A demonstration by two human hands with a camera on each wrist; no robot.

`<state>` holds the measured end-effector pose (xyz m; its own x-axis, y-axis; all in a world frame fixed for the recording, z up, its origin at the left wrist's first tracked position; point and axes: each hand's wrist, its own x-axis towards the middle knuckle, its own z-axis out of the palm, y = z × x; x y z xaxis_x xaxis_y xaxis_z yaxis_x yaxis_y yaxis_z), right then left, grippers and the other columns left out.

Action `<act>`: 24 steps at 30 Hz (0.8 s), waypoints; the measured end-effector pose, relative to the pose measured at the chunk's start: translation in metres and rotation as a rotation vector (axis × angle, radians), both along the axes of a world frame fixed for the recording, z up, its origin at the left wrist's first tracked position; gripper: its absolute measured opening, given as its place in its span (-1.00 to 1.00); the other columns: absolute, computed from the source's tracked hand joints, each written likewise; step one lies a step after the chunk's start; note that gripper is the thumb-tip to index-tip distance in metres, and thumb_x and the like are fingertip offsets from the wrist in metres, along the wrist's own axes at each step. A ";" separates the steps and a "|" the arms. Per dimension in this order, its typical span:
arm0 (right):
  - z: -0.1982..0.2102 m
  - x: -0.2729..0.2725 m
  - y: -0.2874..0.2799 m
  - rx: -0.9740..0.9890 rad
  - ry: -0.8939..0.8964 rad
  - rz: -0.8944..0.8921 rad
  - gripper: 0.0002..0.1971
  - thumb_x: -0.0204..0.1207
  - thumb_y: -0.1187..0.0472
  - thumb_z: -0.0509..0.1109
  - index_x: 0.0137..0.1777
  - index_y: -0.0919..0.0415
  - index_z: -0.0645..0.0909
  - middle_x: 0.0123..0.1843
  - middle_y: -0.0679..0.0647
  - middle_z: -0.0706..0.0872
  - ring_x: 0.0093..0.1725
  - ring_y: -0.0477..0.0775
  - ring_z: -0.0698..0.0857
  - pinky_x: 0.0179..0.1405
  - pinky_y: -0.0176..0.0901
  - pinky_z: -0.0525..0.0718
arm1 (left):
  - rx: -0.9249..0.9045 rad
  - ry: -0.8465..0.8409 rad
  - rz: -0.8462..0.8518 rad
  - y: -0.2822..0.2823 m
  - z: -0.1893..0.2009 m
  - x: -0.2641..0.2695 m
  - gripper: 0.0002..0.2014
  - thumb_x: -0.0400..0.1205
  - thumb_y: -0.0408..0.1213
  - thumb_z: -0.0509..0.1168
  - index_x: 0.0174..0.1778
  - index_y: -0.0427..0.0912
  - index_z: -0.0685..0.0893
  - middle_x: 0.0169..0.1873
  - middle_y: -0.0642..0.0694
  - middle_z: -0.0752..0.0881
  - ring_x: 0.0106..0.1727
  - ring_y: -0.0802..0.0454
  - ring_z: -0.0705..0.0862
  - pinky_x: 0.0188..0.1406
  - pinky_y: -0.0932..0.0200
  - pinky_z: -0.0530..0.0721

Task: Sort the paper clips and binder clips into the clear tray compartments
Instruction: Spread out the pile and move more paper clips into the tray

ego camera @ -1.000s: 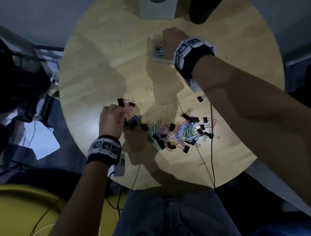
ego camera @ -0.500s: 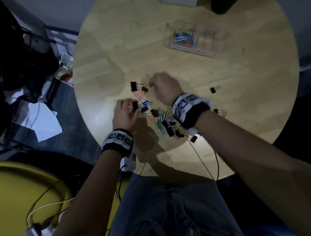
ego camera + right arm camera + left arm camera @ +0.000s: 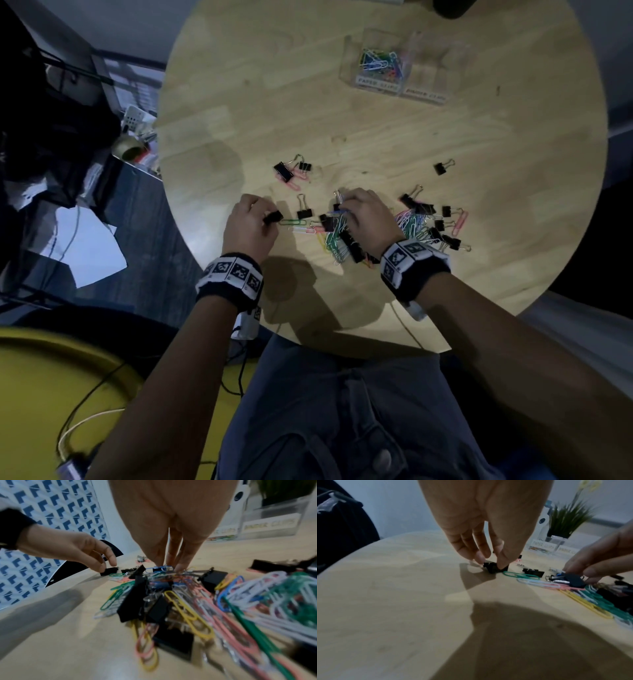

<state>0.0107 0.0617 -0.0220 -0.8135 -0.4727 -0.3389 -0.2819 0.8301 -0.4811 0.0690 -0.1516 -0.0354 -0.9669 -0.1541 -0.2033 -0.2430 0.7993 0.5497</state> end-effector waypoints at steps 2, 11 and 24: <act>-0.001 0.005 0.003 -0.062 0.036 -0.101 -0.73 0.58 0.45 0.19 0.21 0.40 0.62 0.31 0.27 0.61 0.31 0.27 0.52 0.33 0.04 0.51 | -0.118 0.061 -0.084 0.001 0.001 -0.005 -0.82 0.46 -0.39 0.35 -0.03 -0.24 0.69 0.01 -0.28 0.65 0.02 -0.30 0.60 -0.01 -0.10 0.58; 0.005 -0.013 -0.027 0.157 0.046 -0.399 -0.67 0.50 0.02 0.39 0.08 0.29 0.59 0.03 0.17 0.73 0.12 0.19 0.65 0.20 0.07 0.58 | -0.389 0.007 -0.438 0.009 0.004 -0.066 -0.81 0.58 -0.43 0.24 0.05 -0.23 0.68 0.13 -0.23 0.67 0.16 -0.27 0.53 0.14 -0.14 0.44; 0.016 -0.031 0.010 -0.134 -0.202 -0.748 -0.80 0.46 0.32 0.46 0.06 0.37 0.72 0.03 0.28 0.81 -0.11 0.03 0.68 0.11 -0.18 0.68 | -0.041 0.152 -0.184 -0.001 0.015 -0.063 -0.86 0.66 -0.29 0.16 -0.06 -0.24 0.60 -0.08 -0.19 0.74 0.04 -0.23 0.56 0.05 -0.06 0.42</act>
<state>-0.0200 0.0721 -0.0062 -0.8602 0.1294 -0.4933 0.4331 0.6961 -0.5726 0.0057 -0.1521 -0.0207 -0.9985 0.0218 -0.0506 -0.0086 0.8448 0.5350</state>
